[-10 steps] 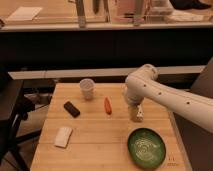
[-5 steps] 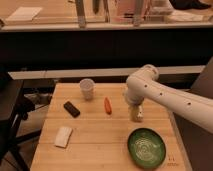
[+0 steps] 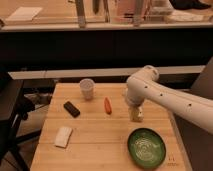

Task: Move the arm in a circular motion

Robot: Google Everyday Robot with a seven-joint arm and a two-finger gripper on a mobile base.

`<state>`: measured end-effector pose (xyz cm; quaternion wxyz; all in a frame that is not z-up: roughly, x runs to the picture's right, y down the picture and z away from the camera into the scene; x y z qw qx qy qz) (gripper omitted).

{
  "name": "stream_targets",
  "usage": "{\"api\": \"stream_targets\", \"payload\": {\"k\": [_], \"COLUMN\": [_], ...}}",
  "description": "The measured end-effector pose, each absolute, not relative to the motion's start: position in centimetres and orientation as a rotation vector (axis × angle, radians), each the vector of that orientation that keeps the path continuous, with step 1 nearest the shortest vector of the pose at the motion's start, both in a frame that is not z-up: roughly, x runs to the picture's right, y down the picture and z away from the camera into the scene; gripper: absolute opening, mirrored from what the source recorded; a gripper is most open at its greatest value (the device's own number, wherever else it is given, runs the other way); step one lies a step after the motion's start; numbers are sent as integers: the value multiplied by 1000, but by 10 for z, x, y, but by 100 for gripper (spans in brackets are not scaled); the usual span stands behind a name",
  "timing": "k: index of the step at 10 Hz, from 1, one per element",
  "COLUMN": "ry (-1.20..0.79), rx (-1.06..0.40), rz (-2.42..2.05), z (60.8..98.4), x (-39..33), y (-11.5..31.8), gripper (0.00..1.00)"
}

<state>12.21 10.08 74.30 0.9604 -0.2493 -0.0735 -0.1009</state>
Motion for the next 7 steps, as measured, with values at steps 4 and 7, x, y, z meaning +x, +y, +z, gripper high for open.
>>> {"api": "stream_targets", "payload": {"k": [4,7], "ry": [-154,-158], "rx": [-504,-503], "rz": [-221,-237], "z": [741,740], "x": [121,113], "y": [101,102], "gripper": [80,80]}}
